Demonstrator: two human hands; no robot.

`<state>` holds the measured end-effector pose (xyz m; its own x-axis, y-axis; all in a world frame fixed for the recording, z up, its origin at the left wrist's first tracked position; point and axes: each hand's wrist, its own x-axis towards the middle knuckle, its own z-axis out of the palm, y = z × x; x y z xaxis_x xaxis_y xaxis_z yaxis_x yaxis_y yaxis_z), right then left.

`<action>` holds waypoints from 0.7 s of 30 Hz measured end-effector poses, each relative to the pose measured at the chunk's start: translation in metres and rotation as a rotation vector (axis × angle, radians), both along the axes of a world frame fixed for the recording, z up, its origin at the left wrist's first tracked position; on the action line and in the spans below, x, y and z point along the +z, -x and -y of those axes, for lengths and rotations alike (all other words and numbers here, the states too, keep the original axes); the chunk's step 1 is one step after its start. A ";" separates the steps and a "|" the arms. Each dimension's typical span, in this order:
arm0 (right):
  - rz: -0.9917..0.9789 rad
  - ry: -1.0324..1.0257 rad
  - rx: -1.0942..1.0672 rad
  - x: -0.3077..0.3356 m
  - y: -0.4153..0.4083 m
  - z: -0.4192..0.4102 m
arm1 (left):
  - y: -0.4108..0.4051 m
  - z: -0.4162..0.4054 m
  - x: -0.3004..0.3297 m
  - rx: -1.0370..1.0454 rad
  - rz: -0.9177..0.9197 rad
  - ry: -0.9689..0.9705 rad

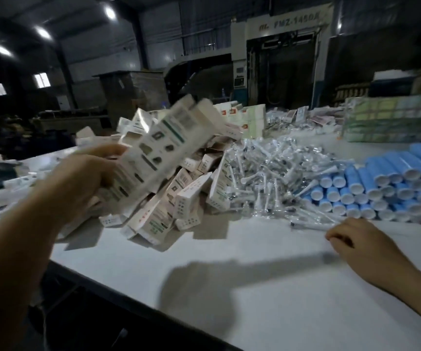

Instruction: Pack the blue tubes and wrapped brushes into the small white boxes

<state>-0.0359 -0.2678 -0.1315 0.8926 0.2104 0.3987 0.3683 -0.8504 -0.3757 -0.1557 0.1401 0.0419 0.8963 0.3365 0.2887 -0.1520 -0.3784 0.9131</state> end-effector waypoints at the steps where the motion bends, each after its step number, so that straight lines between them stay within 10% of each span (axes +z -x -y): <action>1: -0.041 -0.022 0.003 0.000 -0.002 0.000 | -0.010 0.021 -0.008 -0.108 -0.056 0.036; 10: -0.465 -1.752 -0.070 0.030 0.000 0.031 | -0.119 0.210 -0.092 -0.508 -0.467 -0.301; 18: -0.349 -1.420 -0.218 0.027 -0.003 0.026 | -0.147 0.214 -0.116 -0.430 -0.308 -0.353; 21: -0.335 -1.384 -0.224 0.027 -0.003 0.026 | -0.132 0.222 -0.118 -0.466 -0.059 -0.781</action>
<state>-0.0329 -0.2934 -0.1043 0.9451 -0.3197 -0.0681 0.0093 0.2344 -0.9721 -0.0240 -0.0820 -0.0757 0.9132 -0.3352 0.2319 -0.4055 -0.8044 0.4341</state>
